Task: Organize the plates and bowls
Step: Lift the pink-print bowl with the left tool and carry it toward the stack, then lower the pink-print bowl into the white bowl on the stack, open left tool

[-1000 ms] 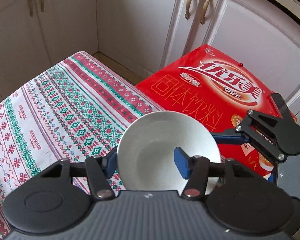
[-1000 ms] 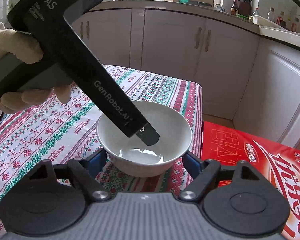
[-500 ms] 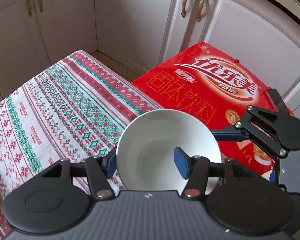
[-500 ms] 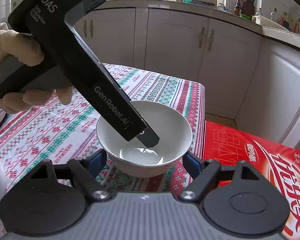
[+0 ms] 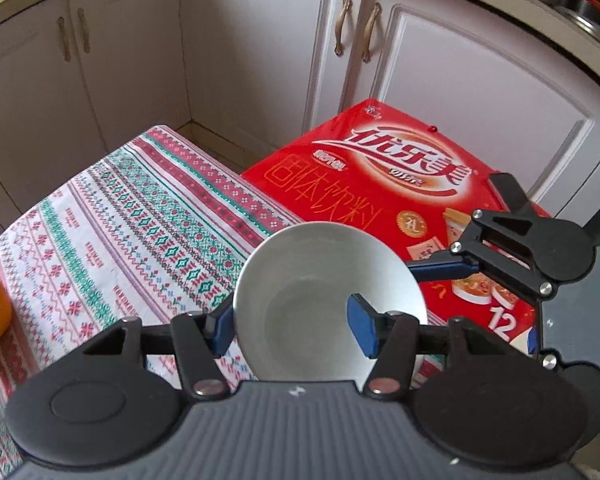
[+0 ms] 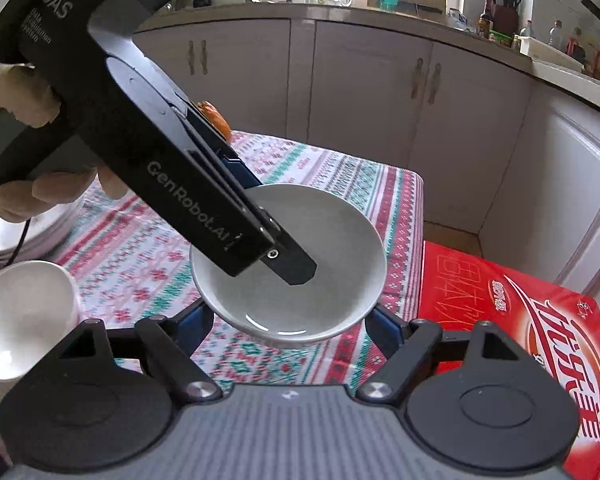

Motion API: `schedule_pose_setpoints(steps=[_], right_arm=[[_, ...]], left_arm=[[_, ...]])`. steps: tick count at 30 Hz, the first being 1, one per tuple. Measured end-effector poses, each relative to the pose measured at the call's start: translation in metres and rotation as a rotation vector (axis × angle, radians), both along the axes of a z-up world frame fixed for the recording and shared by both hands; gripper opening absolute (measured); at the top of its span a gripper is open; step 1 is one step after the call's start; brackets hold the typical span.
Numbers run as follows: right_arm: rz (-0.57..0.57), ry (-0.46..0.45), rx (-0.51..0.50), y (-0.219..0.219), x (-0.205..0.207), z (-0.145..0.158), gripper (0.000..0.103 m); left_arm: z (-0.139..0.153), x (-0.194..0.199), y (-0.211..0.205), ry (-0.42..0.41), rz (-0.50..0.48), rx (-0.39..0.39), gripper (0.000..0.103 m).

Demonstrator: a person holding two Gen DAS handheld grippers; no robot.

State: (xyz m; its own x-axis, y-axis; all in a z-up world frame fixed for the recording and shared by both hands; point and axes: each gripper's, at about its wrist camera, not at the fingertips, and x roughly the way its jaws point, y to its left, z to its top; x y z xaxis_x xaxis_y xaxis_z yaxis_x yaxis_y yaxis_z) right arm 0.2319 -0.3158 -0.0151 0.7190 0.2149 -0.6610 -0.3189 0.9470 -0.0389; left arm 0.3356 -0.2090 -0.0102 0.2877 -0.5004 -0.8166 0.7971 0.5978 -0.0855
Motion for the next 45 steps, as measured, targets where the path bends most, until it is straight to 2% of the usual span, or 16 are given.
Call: schedule_pose_setpoints(steps=[9, 22, 35, 45], right_arm=[[0.041, -0.025, -0.021, 0.020, -0.035, 0.028, 0.086], [0.087, -0.009, -0.004, 0.045, -0.064, 0.042, 0.086], [0.185, 0.028, -0.002, 0.081, -0.083, 0.045, 0.086], [0.253, 0.075, 0.006, 0.114, -0.079, 0.033, 0.086]], left_arm=[[0.026, -0.036, 0.025, -0.044, 0.014, -0.020, 0.057], [0.041, -0.076, 0.057, -0.068, 0.062, -0.037, 0.057], [0.043, -0.108, 0.102, -0.067, 0.140, -0.036, 0.057], [0.029, -0.115, 0.138, -0.033, 0.218, -0.036, 0.058]])
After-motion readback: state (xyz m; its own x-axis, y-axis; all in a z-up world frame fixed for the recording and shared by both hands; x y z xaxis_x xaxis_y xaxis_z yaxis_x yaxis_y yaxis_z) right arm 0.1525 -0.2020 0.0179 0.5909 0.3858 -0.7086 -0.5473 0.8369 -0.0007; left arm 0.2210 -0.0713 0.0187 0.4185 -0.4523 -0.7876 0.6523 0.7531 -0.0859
